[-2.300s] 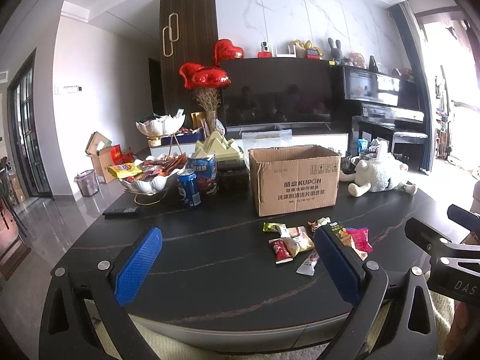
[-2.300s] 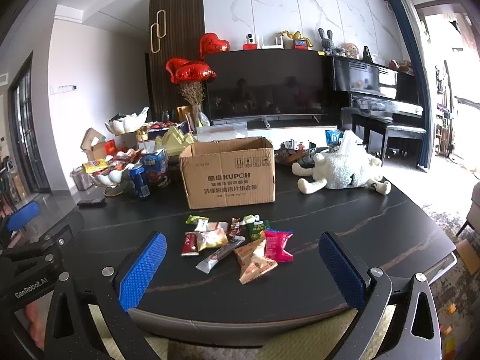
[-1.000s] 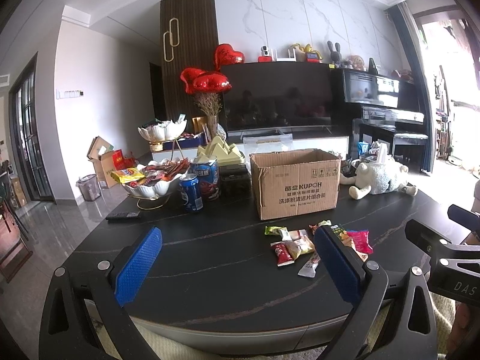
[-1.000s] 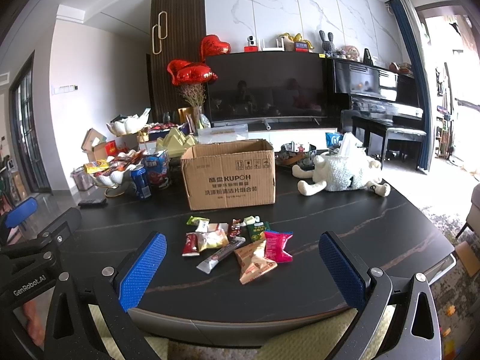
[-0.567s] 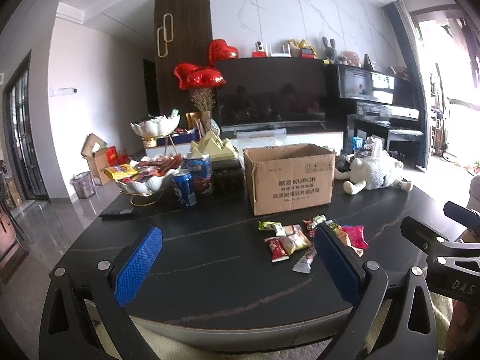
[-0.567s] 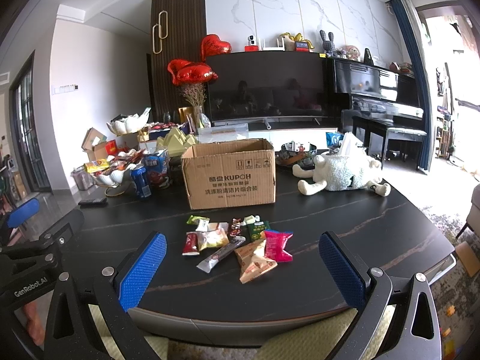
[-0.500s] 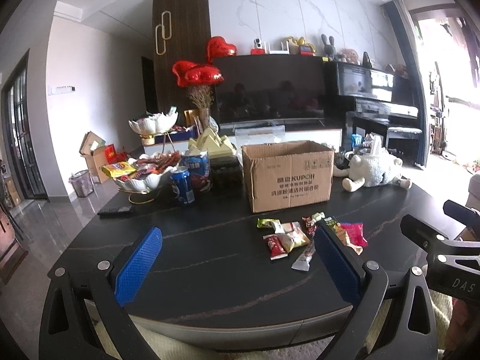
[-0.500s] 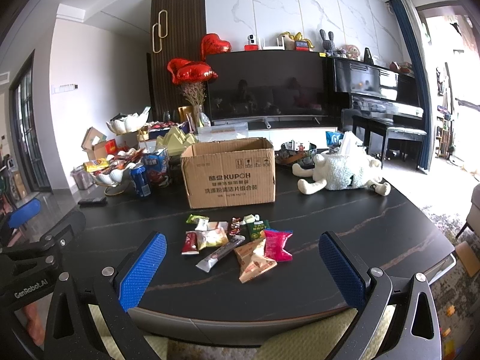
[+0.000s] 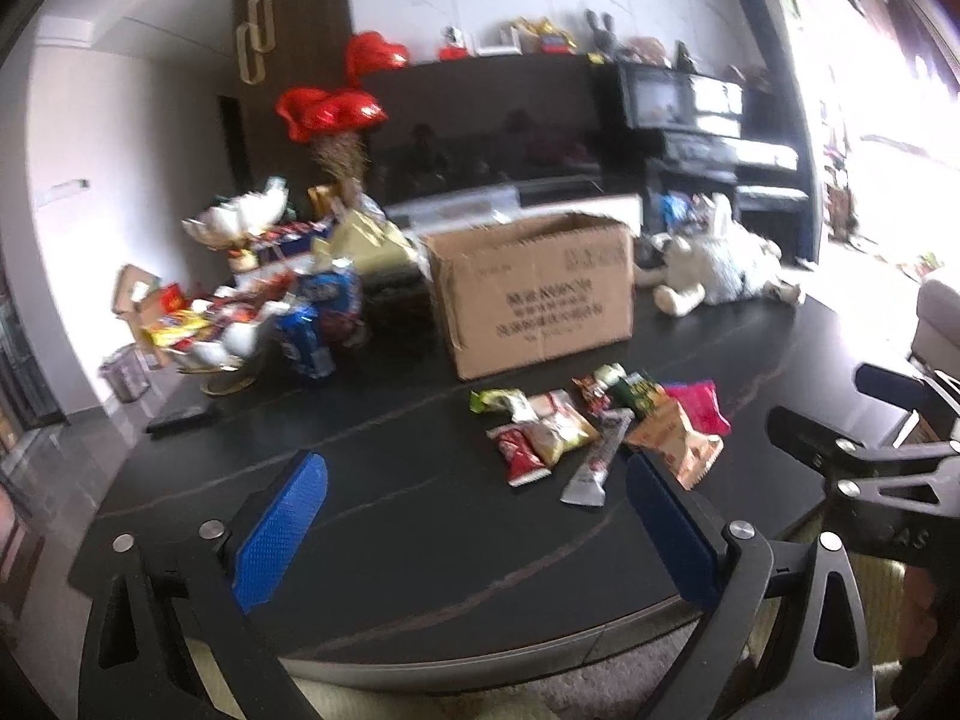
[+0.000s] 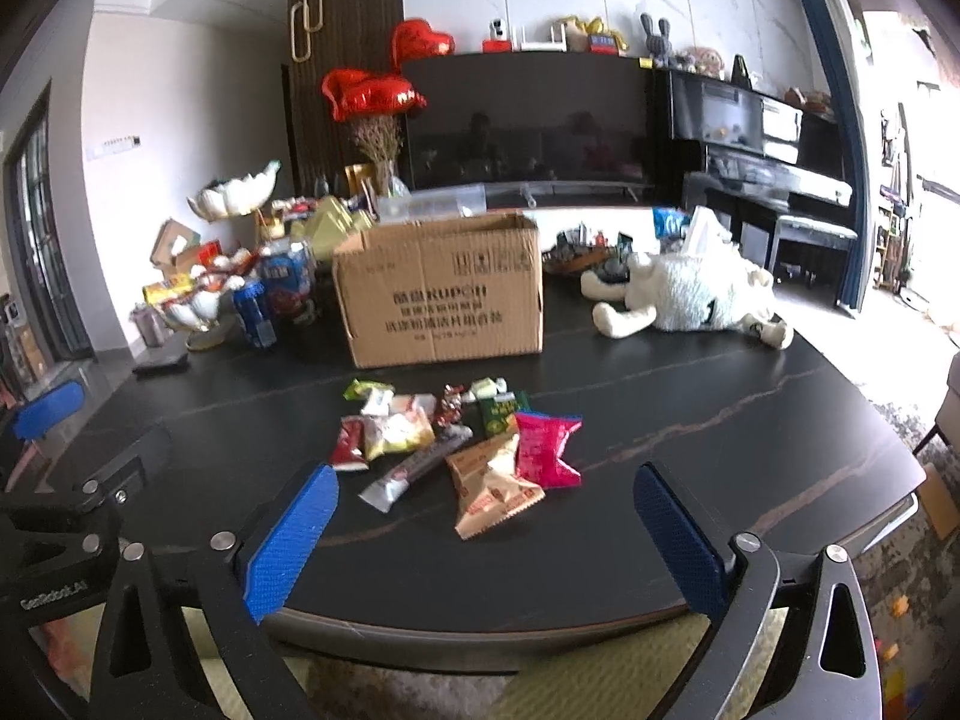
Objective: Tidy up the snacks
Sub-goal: 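Grasp the white rice-cracker bar with the left tool while the right tool grasps the orange biscuit packet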
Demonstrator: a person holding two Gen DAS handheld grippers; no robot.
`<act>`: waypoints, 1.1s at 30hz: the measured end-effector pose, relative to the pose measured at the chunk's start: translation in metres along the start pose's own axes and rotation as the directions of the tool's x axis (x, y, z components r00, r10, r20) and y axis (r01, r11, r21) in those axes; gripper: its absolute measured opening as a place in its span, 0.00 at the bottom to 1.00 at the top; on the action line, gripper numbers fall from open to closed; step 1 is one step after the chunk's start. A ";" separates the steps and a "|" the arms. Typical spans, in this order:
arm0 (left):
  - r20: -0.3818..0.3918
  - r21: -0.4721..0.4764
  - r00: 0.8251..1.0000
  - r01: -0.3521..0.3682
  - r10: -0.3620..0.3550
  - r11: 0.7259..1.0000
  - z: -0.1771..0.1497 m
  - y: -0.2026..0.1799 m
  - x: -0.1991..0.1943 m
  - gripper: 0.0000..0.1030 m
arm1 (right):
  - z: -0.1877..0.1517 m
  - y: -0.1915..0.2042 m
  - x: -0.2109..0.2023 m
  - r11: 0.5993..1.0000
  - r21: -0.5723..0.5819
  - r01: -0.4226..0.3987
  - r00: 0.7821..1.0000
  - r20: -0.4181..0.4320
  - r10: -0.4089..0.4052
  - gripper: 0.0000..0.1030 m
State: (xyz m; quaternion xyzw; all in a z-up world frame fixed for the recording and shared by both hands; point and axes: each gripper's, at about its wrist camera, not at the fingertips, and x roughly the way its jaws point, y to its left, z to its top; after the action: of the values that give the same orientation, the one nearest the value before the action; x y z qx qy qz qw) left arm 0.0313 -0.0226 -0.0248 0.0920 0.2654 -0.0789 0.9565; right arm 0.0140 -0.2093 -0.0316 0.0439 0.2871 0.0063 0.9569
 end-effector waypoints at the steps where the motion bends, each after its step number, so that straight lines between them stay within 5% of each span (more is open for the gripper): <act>1: -0.015 0.008 1.000 0.017 -0.017 1.000 0.000 -0.001 0.007 0.94 | 0.001 -0.002 0.009 1.000 -0.002 0.003 1.000 -0.019 -0.003 0.93; 7: -0.086 0.050 0.992 0.101 -0.096 0.994 0.000 -0.011 0.045 0.84 | 0.001 -0.004 0.052 0.999 -0.025 -0.026 0.993 -0.118 0.023 0.87; 13: -0.170 0.079 0.964 0.222 -0.206 0.972 -0.004 -0.020 0.080 0.68 | -0.005 -0.001 0.091 0.996 -0.054 -0.071 0.973 -0.223 0.057 0.78; 22: -0.274 0.076 0.892 0.394 -0.361 0.916 -0.005 -0.029 0.128 0.46 | -0.002 0.008 0.121 0.984 -0.142 -0.109 0.956 -0.285 0.065 0.71; 33: -0.365 0.052 0.825 0.482 -0.432 0.875 -0.009 -0.041 0.175 0.31 | -0.004 0.003 0.152 0.981 -0.143 -0.133 0.934 -0.350 0.076 0.60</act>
State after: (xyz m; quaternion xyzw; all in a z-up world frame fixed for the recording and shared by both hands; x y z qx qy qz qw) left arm 0.1670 -0.0781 -0.1290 0.1057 0.4353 -0.3076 0.8395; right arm 0.1388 -0.1998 -0.1183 -0.0216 0.4449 0.0886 0.8910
